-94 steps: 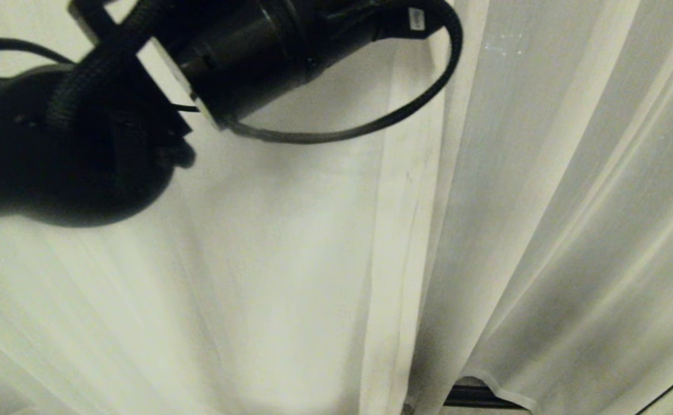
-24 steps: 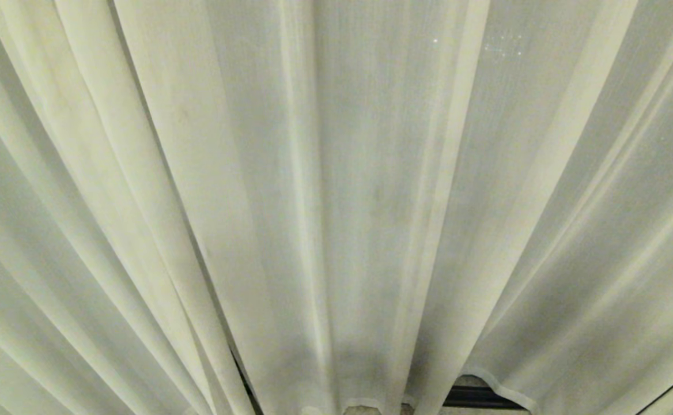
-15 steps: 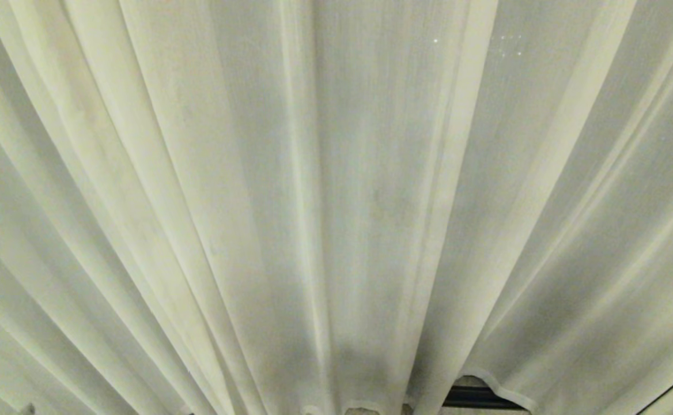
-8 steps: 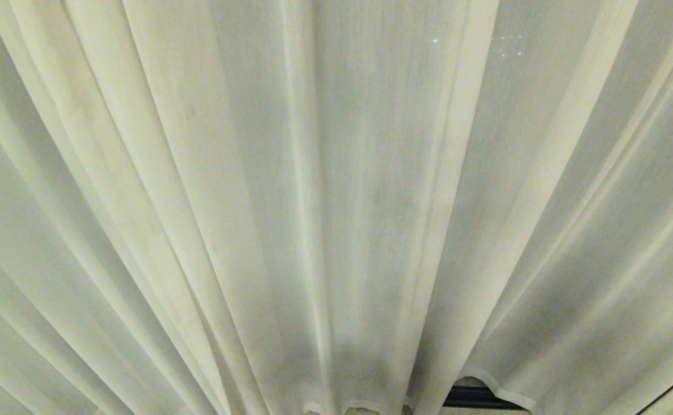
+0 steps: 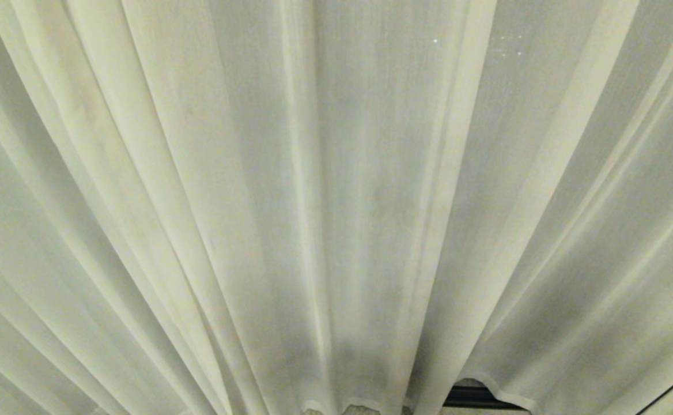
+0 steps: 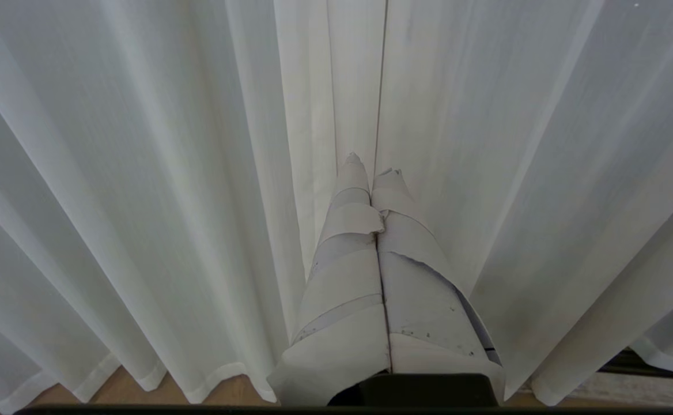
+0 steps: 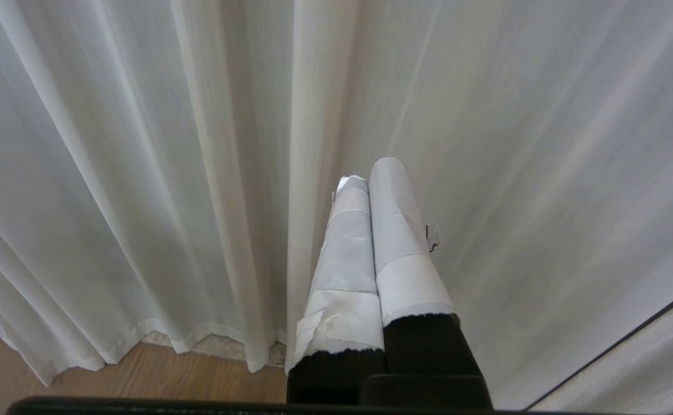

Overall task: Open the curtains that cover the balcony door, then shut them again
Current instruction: Close the outer curtains on both sides

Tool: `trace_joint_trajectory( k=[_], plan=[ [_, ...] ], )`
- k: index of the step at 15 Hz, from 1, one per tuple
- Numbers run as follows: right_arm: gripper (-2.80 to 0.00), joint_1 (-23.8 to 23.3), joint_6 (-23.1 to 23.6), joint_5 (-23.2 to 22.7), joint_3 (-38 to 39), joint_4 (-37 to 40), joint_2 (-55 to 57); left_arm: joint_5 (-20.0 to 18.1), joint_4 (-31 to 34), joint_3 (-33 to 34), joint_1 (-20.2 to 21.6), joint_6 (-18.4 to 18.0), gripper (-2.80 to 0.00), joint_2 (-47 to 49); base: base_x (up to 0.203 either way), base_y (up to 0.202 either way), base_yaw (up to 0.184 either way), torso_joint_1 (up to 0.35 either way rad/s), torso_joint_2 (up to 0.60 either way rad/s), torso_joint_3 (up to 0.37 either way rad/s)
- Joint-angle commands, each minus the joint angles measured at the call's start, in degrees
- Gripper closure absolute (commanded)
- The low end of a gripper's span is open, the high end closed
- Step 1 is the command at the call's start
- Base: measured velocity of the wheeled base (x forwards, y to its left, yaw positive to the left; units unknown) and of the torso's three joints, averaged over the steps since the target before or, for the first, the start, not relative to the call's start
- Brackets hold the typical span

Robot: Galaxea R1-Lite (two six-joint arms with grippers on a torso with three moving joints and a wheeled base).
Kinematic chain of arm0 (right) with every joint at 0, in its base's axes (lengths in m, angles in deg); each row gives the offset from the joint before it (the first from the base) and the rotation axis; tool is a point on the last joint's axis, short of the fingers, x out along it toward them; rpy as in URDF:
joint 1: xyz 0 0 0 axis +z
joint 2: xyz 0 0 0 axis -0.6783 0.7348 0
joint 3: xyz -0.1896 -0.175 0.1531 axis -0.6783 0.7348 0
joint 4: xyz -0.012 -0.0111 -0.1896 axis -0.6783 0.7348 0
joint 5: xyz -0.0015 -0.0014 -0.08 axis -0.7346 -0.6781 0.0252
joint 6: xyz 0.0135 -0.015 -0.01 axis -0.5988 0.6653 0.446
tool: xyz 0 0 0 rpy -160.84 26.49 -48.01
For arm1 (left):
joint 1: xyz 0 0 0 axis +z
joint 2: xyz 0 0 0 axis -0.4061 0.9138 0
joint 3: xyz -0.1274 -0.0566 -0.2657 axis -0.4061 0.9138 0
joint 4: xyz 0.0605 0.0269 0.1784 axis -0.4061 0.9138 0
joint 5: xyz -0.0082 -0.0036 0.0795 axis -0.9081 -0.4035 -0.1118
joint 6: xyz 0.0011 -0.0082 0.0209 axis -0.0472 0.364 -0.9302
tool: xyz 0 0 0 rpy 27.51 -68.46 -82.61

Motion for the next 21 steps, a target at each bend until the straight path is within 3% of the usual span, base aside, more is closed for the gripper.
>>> trace_joint_trajectory(
  k=[1,16,21],
  plan=[
    [0.0,0.0,0.1,0.0,0.0,0.0,0.1,0.0,0.0,0.0,0.1,0.1,0.0,-0.2,0.0,0.0,0.0,0.0,0.0,0.0],
    [0.0,0.0,0.1,0.0,0.0,0.0,0.1,0.0,0.0,0.0,0.0,-0.2,0.0,-0.2,0.0,0.0,0.0,0.0,0.0,0.0],
    [0.0,0.0,0.1,0.0,0.0,0.0,0.1,0.0,0.0,0.0,0.0,-0.3,0.0,-0.2,0.0,-0.16,-0.003,0.001,0.0,0.004]
  ],
)
